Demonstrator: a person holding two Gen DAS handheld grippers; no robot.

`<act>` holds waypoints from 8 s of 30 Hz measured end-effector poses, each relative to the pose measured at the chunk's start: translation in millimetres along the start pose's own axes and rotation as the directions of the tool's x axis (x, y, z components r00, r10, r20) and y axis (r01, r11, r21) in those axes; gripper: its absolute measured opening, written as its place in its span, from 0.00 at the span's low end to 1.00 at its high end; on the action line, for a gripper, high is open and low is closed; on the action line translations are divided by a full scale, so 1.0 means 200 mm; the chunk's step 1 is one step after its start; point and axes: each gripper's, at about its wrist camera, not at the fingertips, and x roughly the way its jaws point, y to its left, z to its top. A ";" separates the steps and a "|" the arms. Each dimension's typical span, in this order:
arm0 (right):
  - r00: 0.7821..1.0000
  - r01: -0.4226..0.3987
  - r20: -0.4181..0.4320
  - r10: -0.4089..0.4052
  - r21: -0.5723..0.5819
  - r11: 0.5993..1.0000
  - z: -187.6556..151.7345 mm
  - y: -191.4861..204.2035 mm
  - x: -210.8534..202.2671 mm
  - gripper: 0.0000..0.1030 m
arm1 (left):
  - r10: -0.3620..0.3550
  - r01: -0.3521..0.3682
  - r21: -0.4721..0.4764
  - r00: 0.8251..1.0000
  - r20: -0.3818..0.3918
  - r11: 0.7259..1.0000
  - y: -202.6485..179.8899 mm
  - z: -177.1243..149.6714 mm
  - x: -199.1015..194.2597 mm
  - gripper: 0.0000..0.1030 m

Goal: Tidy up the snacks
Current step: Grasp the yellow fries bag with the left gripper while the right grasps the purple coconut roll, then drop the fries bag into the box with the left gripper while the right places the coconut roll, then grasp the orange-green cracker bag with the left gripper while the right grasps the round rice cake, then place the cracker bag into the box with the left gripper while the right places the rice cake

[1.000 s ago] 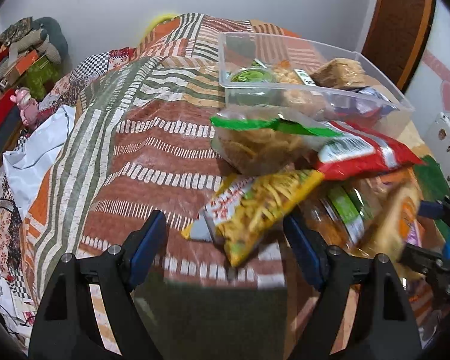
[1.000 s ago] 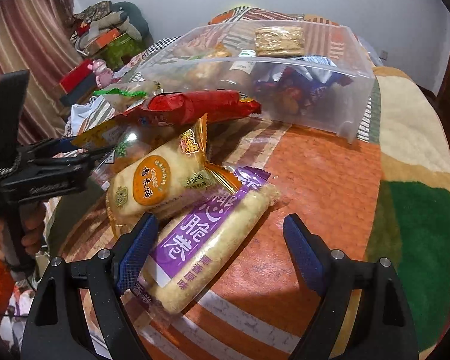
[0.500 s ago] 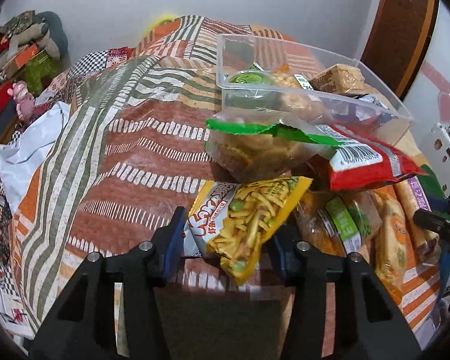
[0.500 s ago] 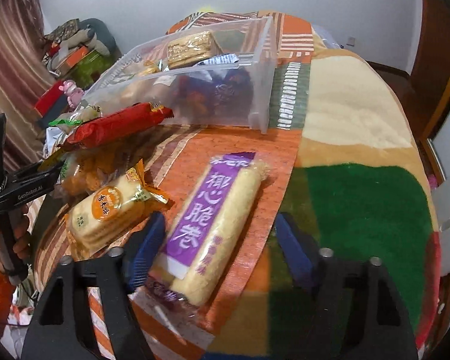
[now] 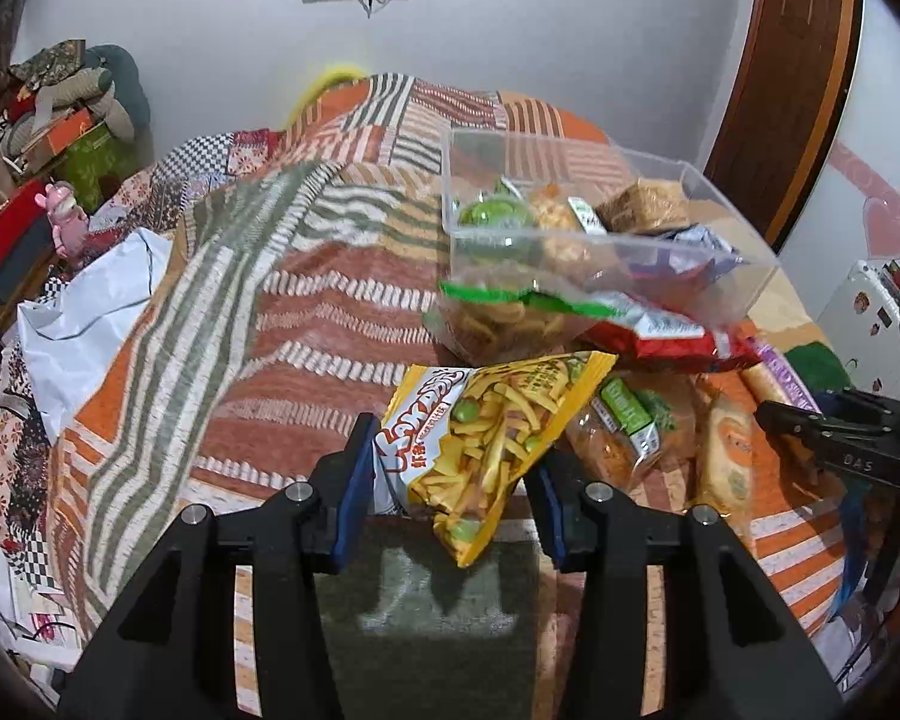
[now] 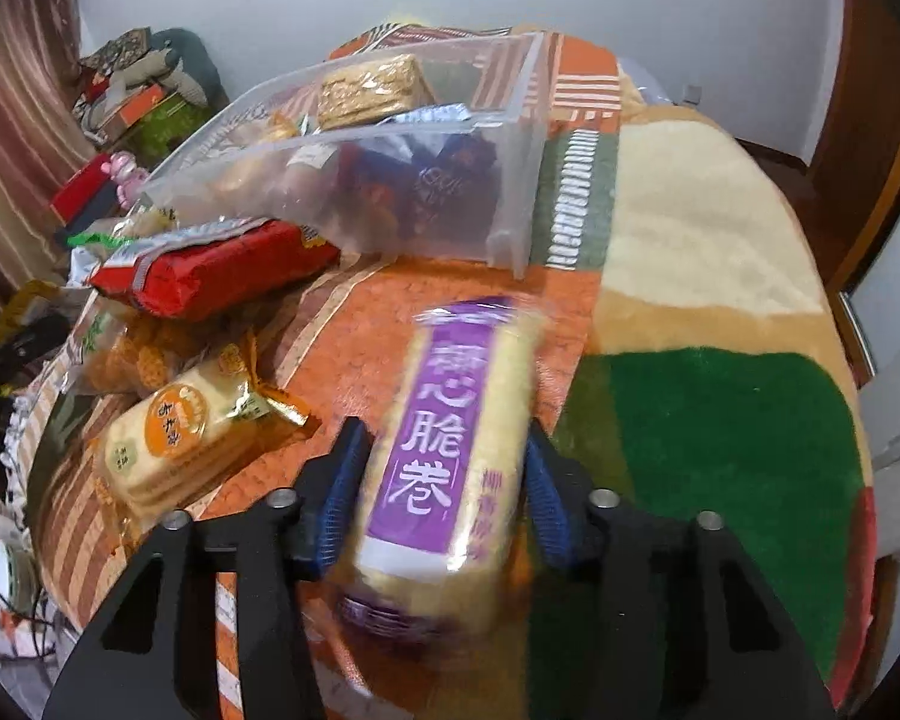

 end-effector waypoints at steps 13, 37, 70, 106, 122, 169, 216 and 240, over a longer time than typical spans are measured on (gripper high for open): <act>0.991 -0.023 0.133 0.018 0.034 0.999 0.08 -0.05 -0.24 0.40 | -0.024 0.019 0.037 0.990 0.142 0.999 -0.08 0.23 -0.21 0.45; 0.923 -0.096 0.375 0.089 -0.002 0.995 0.49 0.03 -0.37 0.40 | -0.076 0.059 0.082 0.970 0.230 0.995 -0.25 0.68 -0.11 0.45; 0.980 -0.059 0.192 0.051 0.040 0.997 0.71 -0.06 0.13 0.41 | -0.087 0.089 0.053 0.995 -0.052 0.995 -0.30 0.88 0.67 0.45; 0.979 -0.151 0.133 0.155 -0.042 0.988 0.22 0.19 -0.16 0.71 | -0.074 0.075 0.087 0.997 -0.022 0.993 -0.14 0.37 0.02 0.74; 0.989 -0.144 -0.026 0.143 -0.046 0.989 0.07 0.32 0.09 0.75 | -0.121 0.129 0.069 0.986 -0.119 0.989 -0.17 0.08 0.06 0.74; 0.996 -0.086 -0.003 0.086 -0.054 0.995 0.00 0.12 -0.02 0.31 | -0.173 0.177 0.047 0.982 -0.073 0.983 -0.20 -0.01 -0.05 0.56; 0.951 -0.193 0.241 0.192 -0.021 0.981 0.68 0.28 0.04 0.31 | -0.148 0.148 0.002 0.989 0.021 0.989 -0.15 0.72 0.40 0.56; 0.964 -0.174 0.197 0.179 -0.043 0.984 0.69 0.30 0.07 0.41 | -0.146 0.145 -0.045 0.989 -0.020 0.988 -0.09 0.73 0.46 0.60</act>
